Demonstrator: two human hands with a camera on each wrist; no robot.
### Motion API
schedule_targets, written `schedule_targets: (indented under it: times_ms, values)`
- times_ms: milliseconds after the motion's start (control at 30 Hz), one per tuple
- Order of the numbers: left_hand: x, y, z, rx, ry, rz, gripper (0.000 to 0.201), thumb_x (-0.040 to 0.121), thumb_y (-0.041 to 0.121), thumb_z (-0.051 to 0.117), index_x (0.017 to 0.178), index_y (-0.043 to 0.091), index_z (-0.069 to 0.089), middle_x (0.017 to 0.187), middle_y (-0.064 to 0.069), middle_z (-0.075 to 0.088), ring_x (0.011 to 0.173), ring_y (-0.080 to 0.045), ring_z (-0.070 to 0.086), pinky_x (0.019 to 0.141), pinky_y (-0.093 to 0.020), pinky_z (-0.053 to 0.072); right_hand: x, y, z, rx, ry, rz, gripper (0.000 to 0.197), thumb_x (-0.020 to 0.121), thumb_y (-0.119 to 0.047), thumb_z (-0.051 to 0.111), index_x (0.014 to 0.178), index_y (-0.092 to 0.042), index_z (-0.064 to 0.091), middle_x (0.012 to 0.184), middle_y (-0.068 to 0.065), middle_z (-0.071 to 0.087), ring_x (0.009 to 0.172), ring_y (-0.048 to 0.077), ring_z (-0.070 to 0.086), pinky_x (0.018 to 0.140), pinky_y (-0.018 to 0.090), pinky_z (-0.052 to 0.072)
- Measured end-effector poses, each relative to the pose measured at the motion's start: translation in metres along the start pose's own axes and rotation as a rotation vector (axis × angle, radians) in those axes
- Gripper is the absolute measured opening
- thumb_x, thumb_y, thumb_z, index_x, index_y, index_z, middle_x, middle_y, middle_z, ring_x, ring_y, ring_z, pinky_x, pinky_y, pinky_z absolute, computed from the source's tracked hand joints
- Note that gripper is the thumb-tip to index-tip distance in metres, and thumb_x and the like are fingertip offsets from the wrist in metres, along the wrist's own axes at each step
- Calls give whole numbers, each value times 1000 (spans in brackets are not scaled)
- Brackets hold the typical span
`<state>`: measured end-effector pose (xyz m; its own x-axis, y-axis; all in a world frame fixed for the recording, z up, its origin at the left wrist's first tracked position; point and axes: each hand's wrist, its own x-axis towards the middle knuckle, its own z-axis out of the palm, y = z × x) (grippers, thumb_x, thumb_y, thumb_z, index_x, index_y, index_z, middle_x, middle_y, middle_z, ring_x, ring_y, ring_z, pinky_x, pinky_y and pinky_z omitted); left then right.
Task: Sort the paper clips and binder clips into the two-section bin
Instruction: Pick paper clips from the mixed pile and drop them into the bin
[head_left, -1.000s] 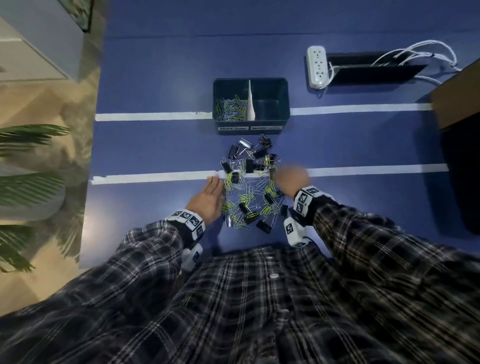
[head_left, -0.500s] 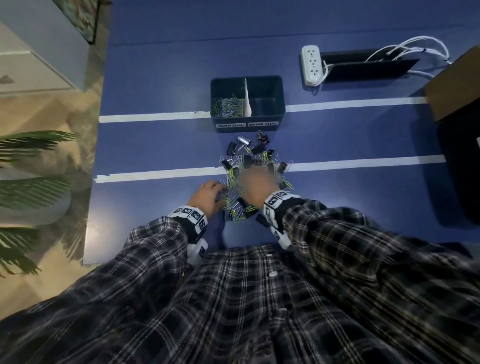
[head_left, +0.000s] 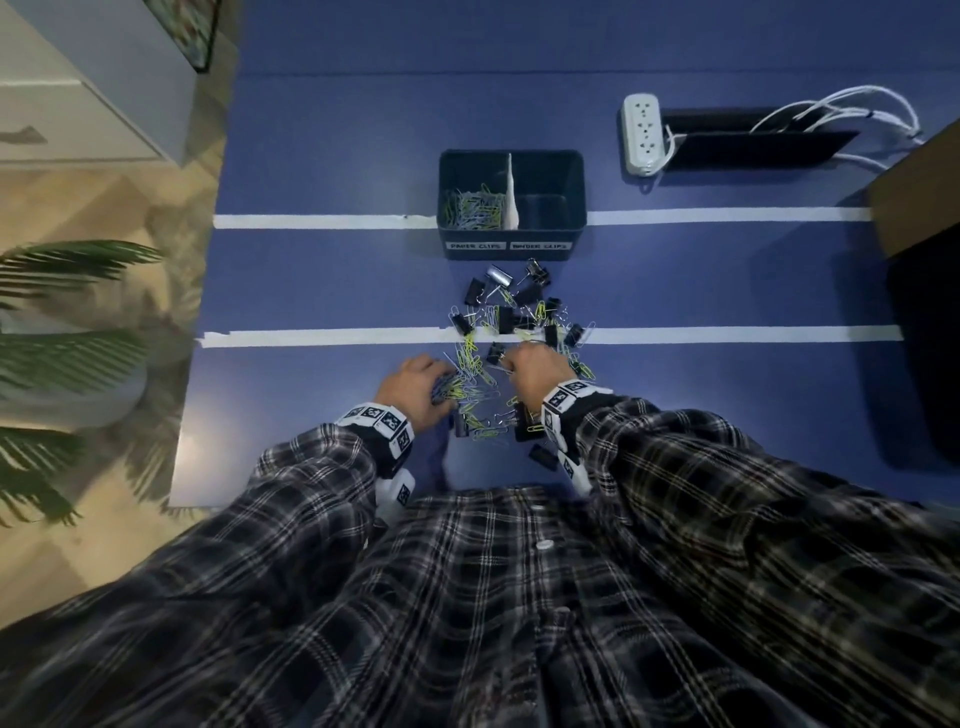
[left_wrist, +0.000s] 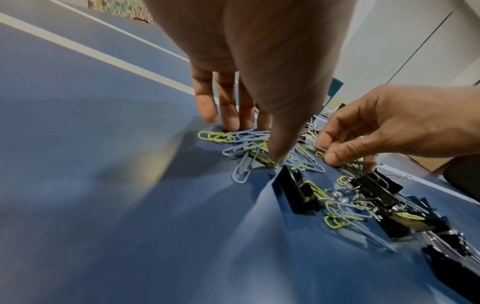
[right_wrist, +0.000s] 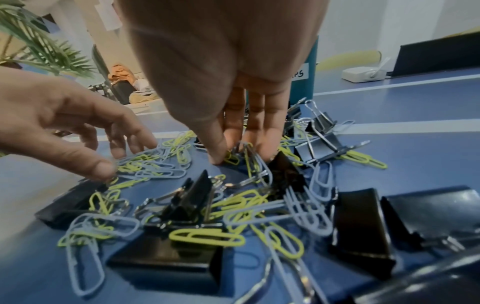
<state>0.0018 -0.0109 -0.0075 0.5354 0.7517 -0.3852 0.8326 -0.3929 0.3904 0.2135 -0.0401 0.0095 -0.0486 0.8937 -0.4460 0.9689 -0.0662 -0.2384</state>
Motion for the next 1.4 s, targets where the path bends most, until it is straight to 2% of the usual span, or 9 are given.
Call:
schedule_targets:
  times_ms: [300,567,633,733,900,1000,1133,1300,1400]
  values:
    - [13,8,0,120,22,28,32,93,34,52,122,20,55,121,-4,56,112,-28,51,90,-36,43,-1,24,-5,441,167,125,10,85,-11,60,86,-9,70,91,6,67,77,18,63,74,31,56]
    - [22,12,-2,134,9,32,32,97,26,43,125,14,52,126,-10,55,116,-30,50,96,-37,41,-5,42,-18,954,227,278,18,83,-14,71,101,-16,69,72,2,68,54,4,58,56,20,47]
    - [23,11,-3,103,21,21,31,97,26,43,123,13,52,126,-10,55,115,-30,50,96,-38,41,-5,43,-20,1108,223,329,23,85,-10,69,108,-16,67,74,1,68,51,4,56,51,20,46]
    - [22,12,-7,-20,49,-11,28,97,26,46,117,9,57,117,-12,56,107,-33,53,88,-37,43,-5,43,-24,1311,206,445,9,89,-10,62,96,-11,69,74,0,65,53,9,56,51,24,49]
    - [20,13,-16,-197,141,-13,22,95,19,49,109,4,55,107,-15,52,93,-32,54,81,-37,44,-5,47,-23,1632,123,617,17,89,-10,44,75,-13,53,62,2,40,48,15,38,46,24,26]
    - [20,15,-26,-254,107,-28,19,97,23,47,109,9,52,101,-12,60,84,-26,54,74,-32,42,-10,48,-25,1703,55,598,27,87,-28,35,61,-19,37,58,-1,30,47,15,26,48,22,17]
    - [18,17,-34,-337,122,-27,19,98,26,45,113,16,52,92,-4,68,81,-23,60,73,-30,46,-15,44,-31,1678,-18,609,54,87,-64,41,54,-24,26,47,-5,25,41,13,21,48,23,14]
    - [16,15,-32,-458,120,-22,30,99,17,43,127,18,53,95,-3,69,83,-20,64,77,-28,49,-8,37,-30,1646,28,656,42,98,-30,33,58,-19,34,51,-1,33,39,14,28,45,22,18]
    - [19,15,-31,-516,96,-126,25,99,17,39,118,18,54,93,-1,67,81,-19,64,74,-28,50,-8,33,-30,1619,69,648,30,99,-15,34,75,-11,52,54,2,37,42,16,33,45,25,26]
